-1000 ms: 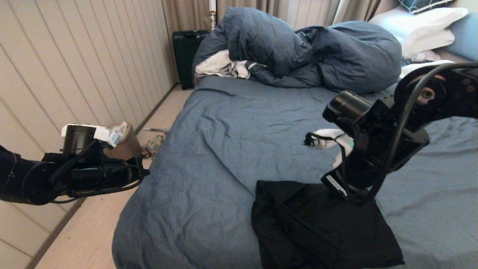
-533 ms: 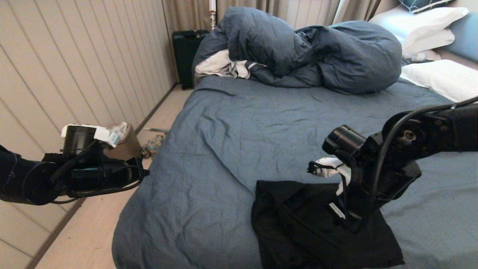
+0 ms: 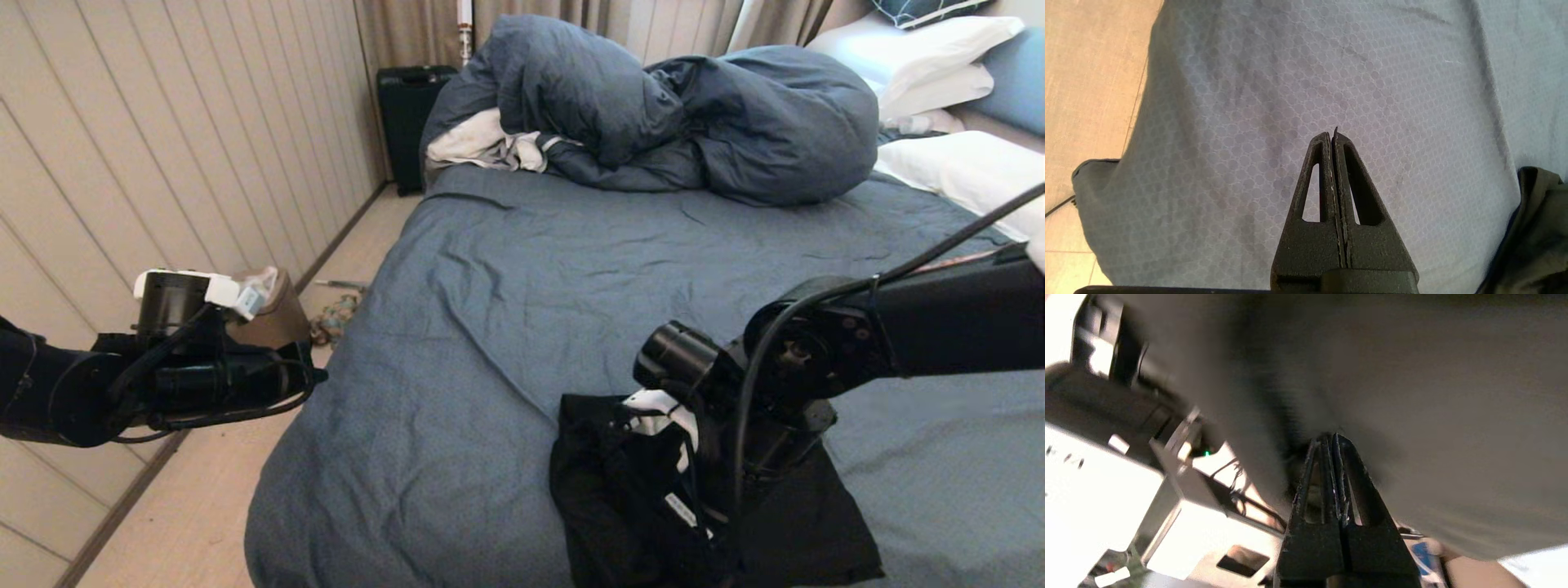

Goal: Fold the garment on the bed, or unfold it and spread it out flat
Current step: Fold the black T-shirt

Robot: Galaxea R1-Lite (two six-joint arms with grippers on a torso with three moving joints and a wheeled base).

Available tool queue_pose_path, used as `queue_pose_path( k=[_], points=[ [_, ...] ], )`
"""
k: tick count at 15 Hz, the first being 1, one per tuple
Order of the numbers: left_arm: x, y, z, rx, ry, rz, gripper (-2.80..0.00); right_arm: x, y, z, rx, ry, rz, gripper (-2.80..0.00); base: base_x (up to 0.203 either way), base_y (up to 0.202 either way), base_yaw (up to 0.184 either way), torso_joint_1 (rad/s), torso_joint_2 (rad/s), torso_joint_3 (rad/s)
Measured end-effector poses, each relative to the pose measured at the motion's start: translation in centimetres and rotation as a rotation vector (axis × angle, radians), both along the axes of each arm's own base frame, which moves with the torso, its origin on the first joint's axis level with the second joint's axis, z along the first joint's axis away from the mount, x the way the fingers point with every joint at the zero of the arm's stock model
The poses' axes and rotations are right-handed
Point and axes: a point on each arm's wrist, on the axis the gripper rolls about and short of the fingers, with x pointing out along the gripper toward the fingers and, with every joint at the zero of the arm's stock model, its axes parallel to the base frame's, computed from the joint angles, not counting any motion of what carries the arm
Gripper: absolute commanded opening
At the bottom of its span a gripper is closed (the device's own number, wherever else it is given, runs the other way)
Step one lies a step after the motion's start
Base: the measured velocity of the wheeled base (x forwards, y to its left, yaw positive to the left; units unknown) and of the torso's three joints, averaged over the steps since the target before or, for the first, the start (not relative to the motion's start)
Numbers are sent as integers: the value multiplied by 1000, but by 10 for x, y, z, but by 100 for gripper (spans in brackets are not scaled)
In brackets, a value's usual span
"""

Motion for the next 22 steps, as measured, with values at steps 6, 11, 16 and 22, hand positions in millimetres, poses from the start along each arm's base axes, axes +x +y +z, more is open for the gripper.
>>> queue_pose_path(
  k=[6, 11, 16, 22],
  points=[
    [1, 4, 2, 0, -9, 12, -280, -38, 50, 4, 13, -13, 196, -280, 0, 0, 0, 0, 0, 0],
    [2, 4, 1, 0, -5, 14, -280, -19, 38, 35, 91, -119, 96, -280, 0, 0, 0, 0, 0, 0],
    [3, 5, 0, 1, -1, 15, -280, 26, -23, 70, 136, -252, -103, -280, 0, 0, 0, 0, 0, 0],
    [4, 4, -2, 3, 4, 13, -280, 59, -42, 59, 109, -251, -174, -280, 0, 0, 0, 0, 0, 0]
  ],
)
